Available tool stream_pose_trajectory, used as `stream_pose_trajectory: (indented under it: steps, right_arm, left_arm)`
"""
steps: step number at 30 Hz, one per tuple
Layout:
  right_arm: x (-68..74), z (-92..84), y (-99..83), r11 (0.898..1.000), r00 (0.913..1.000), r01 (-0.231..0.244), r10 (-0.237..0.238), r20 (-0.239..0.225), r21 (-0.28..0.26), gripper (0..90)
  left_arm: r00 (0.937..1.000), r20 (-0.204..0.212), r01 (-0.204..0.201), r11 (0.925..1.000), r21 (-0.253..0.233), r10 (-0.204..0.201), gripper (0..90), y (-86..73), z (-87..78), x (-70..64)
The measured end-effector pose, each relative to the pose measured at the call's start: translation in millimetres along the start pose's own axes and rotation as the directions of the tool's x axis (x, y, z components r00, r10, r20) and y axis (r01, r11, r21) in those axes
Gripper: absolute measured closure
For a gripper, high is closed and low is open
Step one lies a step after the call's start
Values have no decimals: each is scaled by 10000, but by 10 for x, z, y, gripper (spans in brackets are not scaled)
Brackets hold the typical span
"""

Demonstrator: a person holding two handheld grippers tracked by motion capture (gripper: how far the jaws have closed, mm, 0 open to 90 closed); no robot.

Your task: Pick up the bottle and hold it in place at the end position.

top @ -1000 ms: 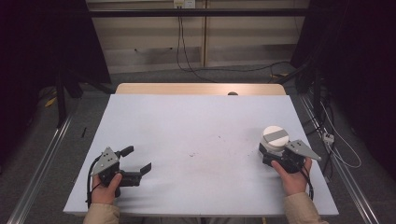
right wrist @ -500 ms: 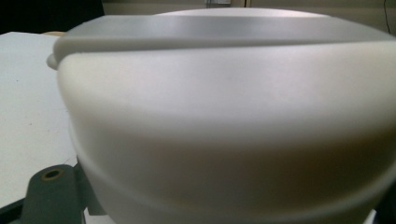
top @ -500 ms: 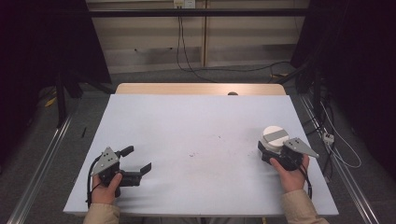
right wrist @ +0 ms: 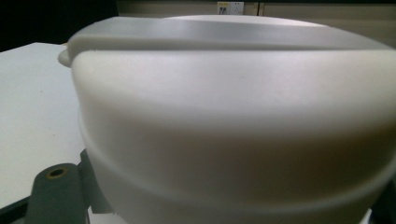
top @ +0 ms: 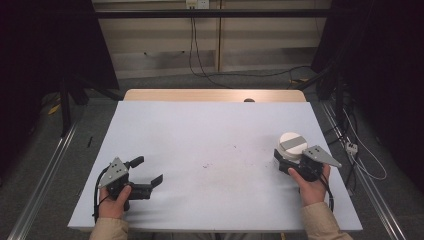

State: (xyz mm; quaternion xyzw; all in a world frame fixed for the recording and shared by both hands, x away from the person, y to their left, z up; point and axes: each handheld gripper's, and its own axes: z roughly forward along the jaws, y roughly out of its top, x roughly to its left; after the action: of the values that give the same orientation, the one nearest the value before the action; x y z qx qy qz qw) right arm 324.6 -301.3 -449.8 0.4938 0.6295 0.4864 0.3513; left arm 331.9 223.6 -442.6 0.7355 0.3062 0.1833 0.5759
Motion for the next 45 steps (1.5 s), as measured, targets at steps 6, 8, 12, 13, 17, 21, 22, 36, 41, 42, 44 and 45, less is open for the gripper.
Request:
stream_pose_trajectory:
  steps: [6, 8, 12, 13, 17, 21, 22, 36, 41, 42, 44, 45]
  right_arm:
    - [109, 92, 57, 9997, 9990, 243, -243, -387, -7, 184]
    - [145, 120, 73, 9995, 9983, 330, -331, -485, -17, 183]
    - [209, 167, 110, 9990, 9969, 443, -446, -652, -64, 184]
    - [222, 178, 117, 9989, 9964, 452, -456, -717, -78, 183]
    - [262, 222, 127, 9990, 9953, 451, -455, -852, -59, 184]
    - [298, 256, 139, 9988, 9941, 482, -485, -970, -63, 184]
    - [308, 265, 144, 9987, 9937, 510, -513, -997, -58, 184]
    - [467, 387, 207, 9969, 9844, 785, -788, -1574, -84, 184]
    - [516, 425, 237, 9966, 9820, 822, -829, -1697, -111, 184]
    - [525, 435, 241, 9965, 9814, 829, -835, -1727, -104, 184]
    - [541, 455, 246, 9963, 9802, 858, -859, -1784, -82, 184]
    - [550, 464, 247, 9961, 9798, 881, -881, -1796, -81, 184]
  left_arm:
    - [10000, 11, -39, 10000, 28, 39, 33, -2, -3, 1]
    - [10000, 11, -2, 10000, 27, 2, 33, -3, -3, 1]
    - [10000, 21, -2, 10000, 15, 2, 33, -3, -3, 1]
    - [10000, 24, 2, 10000, 12, -2, 33, -3, -2, 0]
    - [10000, 46, -45, 10000, 64, 45, 33, -3, 2, 0]
    - [10000, 44, -43, 10000, 55, 43, 33, -2, 3, -2]
    - [10000, 52, -38, 10000, 56, 38, 33, -3, 4, -2]
    - [9999, 102, -78, 9999, 86, 77, 33, -3, 7, -5]
    - [9999, 98, -72, 9999, 82, 71, 33, -4, 8, -5]
    - [9999, 99, -101, 9999, 101, 100, 33, -5, 7, -3]
    - [9999, 95, -80, 9999, 90, 79, 33, -6, 8, -6]
    - [9999, 86, -81, 9999, 87, 80, 33, -6, 8, -6]
